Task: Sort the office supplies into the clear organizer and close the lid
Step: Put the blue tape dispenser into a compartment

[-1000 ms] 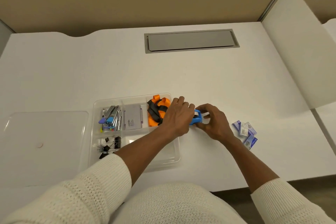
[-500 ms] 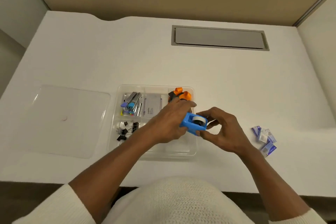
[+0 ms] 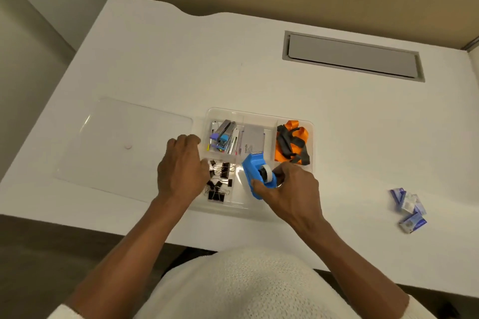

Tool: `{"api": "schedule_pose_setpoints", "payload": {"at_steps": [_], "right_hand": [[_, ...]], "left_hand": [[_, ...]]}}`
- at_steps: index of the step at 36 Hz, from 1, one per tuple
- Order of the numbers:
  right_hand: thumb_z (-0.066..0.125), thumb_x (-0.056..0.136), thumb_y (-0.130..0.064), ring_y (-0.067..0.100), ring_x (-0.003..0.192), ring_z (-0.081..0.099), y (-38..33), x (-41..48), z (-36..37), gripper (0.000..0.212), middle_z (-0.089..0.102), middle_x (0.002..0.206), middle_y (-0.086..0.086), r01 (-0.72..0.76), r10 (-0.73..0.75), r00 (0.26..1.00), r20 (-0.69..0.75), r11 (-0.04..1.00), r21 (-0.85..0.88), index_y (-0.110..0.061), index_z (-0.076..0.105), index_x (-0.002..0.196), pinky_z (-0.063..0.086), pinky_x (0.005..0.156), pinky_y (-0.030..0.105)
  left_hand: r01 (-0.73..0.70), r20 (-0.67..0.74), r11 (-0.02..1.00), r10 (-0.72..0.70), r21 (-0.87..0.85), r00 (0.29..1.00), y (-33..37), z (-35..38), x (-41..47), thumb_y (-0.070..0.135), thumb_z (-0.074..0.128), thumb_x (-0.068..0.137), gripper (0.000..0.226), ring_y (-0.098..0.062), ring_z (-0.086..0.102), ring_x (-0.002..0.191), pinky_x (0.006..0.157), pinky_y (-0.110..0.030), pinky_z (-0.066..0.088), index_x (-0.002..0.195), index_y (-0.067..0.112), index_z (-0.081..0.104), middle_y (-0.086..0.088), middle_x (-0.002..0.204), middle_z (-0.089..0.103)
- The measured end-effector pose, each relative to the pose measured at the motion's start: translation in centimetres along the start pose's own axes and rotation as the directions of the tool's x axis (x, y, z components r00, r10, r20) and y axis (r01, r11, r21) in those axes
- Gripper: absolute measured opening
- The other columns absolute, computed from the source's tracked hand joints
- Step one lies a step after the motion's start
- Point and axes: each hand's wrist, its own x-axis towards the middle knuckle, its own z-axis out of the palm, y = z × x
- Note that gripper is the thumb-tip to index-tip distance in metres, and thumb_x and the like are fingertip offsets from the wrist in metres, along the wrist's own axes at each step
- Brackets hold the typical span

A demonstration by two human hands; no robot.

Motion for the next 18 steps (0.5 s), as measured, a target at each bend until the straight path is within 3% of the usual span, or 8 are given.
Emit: {"api": "schedule_pose_setpoints", "payload": {"at_steps": [5,10,18], "right_hand": [[0.08,0.075,-0.062,0.011,0.06,0.056,-1.4,-0.8,1.0,0.047,0.061,0.073,-0.007,-0.128,0.128,0.991,0.028,0.992,-0.008,-0.022,0.058,0.085,0.039,0.054,0.022],[0.077,0.08,-0.061,0.012,0.061,0.055,-2.5,-1.5,1.8,0.047,0.061,0.075,-0.004,-0.173,0.18,0.981,0.065,0.98,-0.099,-0.019,0.058,0.089,0.04,0.059,0.024],[0.061,0.085,-0.075,0.015,0.07,0.057,-3.6,-1.3,3.8,0.056,0.063,0.084,-0.006,-0.222,0.23,0.973,-0.006,0.932,-0.287,-0.021,0.061,0.101,0.031,0.054,0.023]], "left_hand": [[0.205,0.164,0.978,-0.196,-0.041,0.967,-2.5,0.3,0.9,0.043,0.071,0.091,0.035,-0.028,0.067,0.102,0.082,-0.043,0.058,0.117,0.021,0.065,0.0,0.111,0.072],[0.23,0.201,0.97,-0.211,-0.078,0.957,-2.9,0.3,1.0,0.037,0.073,0.092,0.013,-0.028,0.07,0.083,0.07,-0.038,0.059,0.089,0.024,0.071,0.0,0.088,0.075],[0.213,0.217,0.975,-0.195,-0.065,0.957,-3.2,0.6,1.2,0.039,0.072,0.093,0.016,-0.028,0.069,0.081,0.069,-0.037,0.058,0.087,0.026,0.066,0.0,0.085,0.072]]}}
